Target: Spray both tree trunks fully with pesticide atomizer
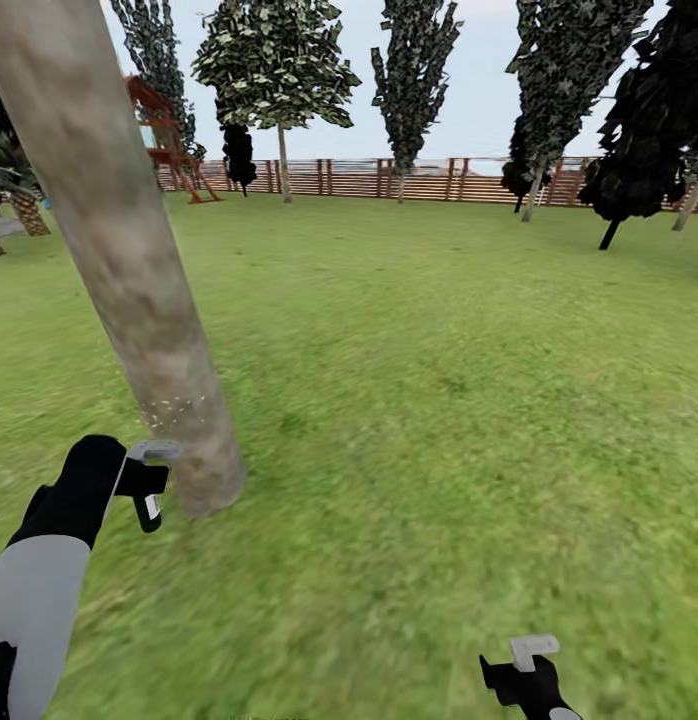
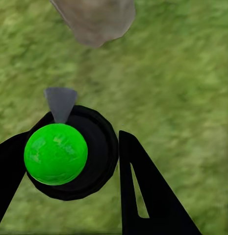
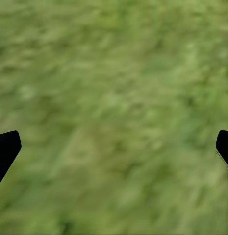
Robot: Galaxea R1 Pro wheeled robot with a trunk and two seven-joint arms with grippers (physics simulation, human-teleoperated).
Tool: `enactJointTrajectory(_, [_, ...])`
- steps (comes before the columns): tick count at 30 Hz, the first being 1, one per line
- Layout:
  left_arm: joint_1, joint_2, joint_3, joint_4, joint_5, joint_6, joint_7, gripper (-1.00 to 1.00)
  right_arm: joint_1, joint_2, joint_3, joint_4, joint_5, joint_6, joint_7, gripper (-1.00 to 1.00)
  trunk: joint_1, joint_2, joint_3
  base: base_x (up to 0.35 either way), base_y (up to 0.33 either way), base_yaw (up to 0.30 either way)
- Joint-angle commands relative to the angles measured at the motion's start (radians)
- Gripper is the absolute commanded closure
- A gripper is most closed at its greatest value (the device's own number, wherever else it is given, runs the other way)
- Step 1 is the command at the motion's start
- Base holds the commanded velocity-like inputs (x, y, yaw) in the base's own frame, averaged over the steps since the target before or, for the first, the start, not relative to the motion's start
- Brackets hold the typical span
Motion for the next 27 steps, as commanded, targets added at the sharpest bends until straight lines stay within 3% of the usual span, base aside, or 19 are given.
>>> enactJointTrajectory(1, [0.000,0.000,0.010,0.003,-0.011,0.002,-0.009,1.00,0.000,0.000,-0.005,0.001,0.010,-0.003,-0.001,-1.00,0.000,0.000,-0.001,0.001,-0.272,0.276])
enactJointTrajectory(6, [0.003,-0.005,0.058,0.014,-0.009,0.000,-0.007,1.00,0.000,0.001,-0.005,0.001,0.010,-0.003,-0.001,-1.00,0.000,0.000,-0.001,0.003,-0.272,0.262])
enactJointTrajectory(9, [0.003,-0.057,0.058,0.014,-0.014,-0.002,-0.003,1.00,0.000,0.000,-0.006,0.000,0.010,-0.003,-0.001,-1.00,0.000,0.000,-0.001,0.097,-0.267,0.070])
enactJointTrajectory(13, [0.004,-0.083,0.060,0.015,-0.018,-0.003,-0.001,1.00,0.000,-0.001,-0.006,0.001,0.010,-0.003,-0.001,-1.00,0.000,0.000,-0.001,0.187,-0.230,0.011])
enactJointTrajectory(17, [0.003,-0.064,0.065,0.014,-0.019,-0.004,-0.001,1.00,0.000,-0.002,-0.006,0.001,0.010,-0.003,-0.001,-1.00,0.000,0.000,-0.001,0.248,-0.184,0.001])
enactJointTrajectory(21, [0.005,-0.017,0.066,0.014,-0.021,-0.004,0.000,1.00,0.000,-0.002,-0.006,0.001,0.010,-0.003,-0.001,-1.00,0.000,0.000,-0.001,0.254,-0.164,0.000])
enactJointTrajectory(23, [0.033,0.013,0.067,0.014,-0.020,-0.009,0.001,1.00,0.000,-0.002,-0.006,0.001,0.010,-0.003,-0.001,-1.00,0.000,0.000,-0.001,0.162,-0.100,0.000])
enactJointTrajectory(27, [0.062,0.017,0.062,0.014,-0.020,-0.013,0.002,1.00,0.000,0.000,-0.005,0.000,0.010,-0.003,-0.001,-1.00,0.000,0.000,-0.001,0.034,-0.020,0.124])
